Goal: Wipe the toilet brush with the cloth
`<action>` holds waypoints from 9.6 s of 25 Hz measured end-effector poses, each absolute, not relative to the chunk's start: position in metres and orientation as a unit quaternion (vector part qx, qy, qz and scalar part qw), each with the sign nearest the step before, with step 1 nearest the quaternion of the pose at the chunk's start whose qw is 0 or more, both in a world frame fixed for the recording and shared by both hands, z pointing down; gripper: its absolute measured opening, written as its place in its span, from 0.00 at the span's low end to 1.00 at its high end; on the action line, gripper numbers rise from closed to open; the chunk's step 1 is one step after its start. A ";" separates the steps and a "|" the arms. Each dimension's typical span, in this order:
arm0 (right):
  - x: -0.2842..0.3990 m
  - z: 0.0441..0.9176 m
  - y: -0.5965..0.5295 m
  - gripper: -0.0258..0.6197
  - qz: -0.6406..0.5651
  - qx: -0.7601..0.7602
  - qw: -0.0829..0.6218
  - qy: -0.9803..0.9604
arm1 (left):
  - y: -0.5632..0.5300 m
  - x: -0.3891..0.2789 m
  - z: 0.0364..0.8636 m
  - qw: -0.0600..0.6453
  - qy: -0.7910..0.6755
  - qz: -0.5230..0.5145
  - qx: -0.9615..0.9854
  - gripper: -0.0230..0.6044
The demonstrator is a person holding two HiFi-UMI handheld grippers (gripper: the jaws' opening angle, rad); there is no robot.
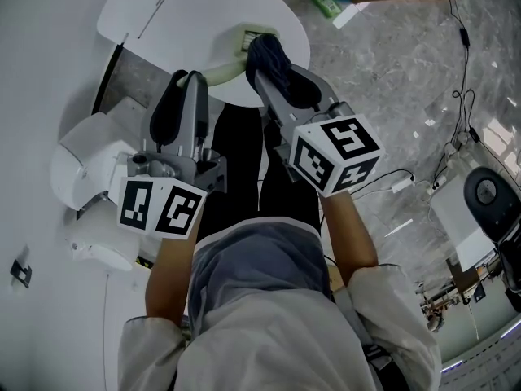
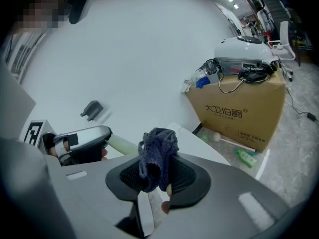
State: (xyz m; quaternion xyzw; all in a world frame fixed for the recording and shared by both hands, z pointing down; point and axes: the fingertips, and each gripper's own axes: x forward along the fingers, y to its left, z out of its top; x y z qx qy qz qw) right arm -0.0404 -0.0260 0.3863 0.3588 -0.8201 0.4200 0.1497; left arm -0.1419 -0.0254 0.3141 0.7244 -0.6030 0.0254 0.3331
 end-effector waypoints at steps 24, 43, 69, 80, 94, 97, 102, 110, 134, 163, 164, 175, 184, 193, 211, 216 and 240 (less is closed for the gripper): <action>-0.030 0.458 -0.025 0.19 0.457 0.374 0.191 -0.784 | -0.021 -0.142 0.316 0.335 -0.595 0.014 0.730 0.04; -0.028 0.528 -0.025 0.19 0.505 0.371 0.223 -0.747 | -0.022 -0.142 0.317 0.336 -0.587 0.012 0.737 0.04; -0.037 0.585 -0.042 0.19 0.513 0.352 0.286 -0.729 | -0.025 -0.145 0.320 0.341 -0.574 0.007 0.745 0.04; -0.044 0.591 -0.054 0.19 0.444 0.265 0.384 -0.765 | -0.027 -0.147 0.322 0.346 -0.571 0.000 0.744 0.04; -0.049 0.583 -0.067 0.19 0.390 0.214 0.442 -0.779 | -0.027 -0.147 0.322 0.353 -0.569 -0.005 0.742 0.04; -0.051 0.581 -0.068 0.19 0.383 0.207 0.447 -0.782 | -0.027 -0.147 0.322 0.354 -0.570 -0.007 0.741 0.04; -0.060 0.576 -0.069 0.19 0.375 0.197 0.445 -0.789 | -0.025 -0.149 0.324 0.355 -0.572 -0.010 0.740 0.04; -0.079 0.573 -0.082 0.19 0.374 0.178 0.439 -0.797 | -0.025 -0.149 0.322 0.355 -0.574 -0.012 0.738 0.04; -0.119 0.576 -0.101 0.19 0.413 0.144 0.387 -0.812 | -0.023 -0.149 0.323 0.361 -0.575 -0.018 0.734 0.04; -0.130 0.620 -0.128 0.19 0.487 0.167 0.352 -0.782 | -0.025 -0.149 0.323 0.357 -0.575 -0.016 0.736 0.04; -0.130 0.621 -0.128 0.19 0.488 0.167 0.352 -0.781 | -0.025 -0.149 0.323 0.358 -0.575 -0.016 0.736 0.04; -0.125 0.634 -0.130 0.19 0.500 0.164 0.343 -0.778 | -0.024 -0.149 0.324 0.362 -0.574 -0.018 0.734 0.04; -0.112 0.648 -0.134 0.19 0.517 0.192 0.341 -0.761 | -0.024 -0.149 0.325 0.363 -0.575 -0.018 0.733 0.04; -0.094 0.658 -0.134 0.19 0.532 0.217 0.340 -0.744 | -0.024 -0.148 0.325 0.364 -0.575 -0.017 0.733 0.04; -0.057 0.678 -0.129 0.19 0.555 0.259 0.340 -0.714 | -0.023 -0.148 0.325 0.360 -0.576 -0.013 0.733 0.04; -0.049 0.681 -0.128 0.19 0.556 0.265 0.342 -0.710 | -0.024 -0.148 0.325 0.359 -0.576 -0.012 0.734 0.04; -0.014 0.689 -0.116 0.20 0.577 0.294 0.319 -0.692 | -0.025 -0.147 0.324 0.352 -0.585 -0.006 0.731 0.04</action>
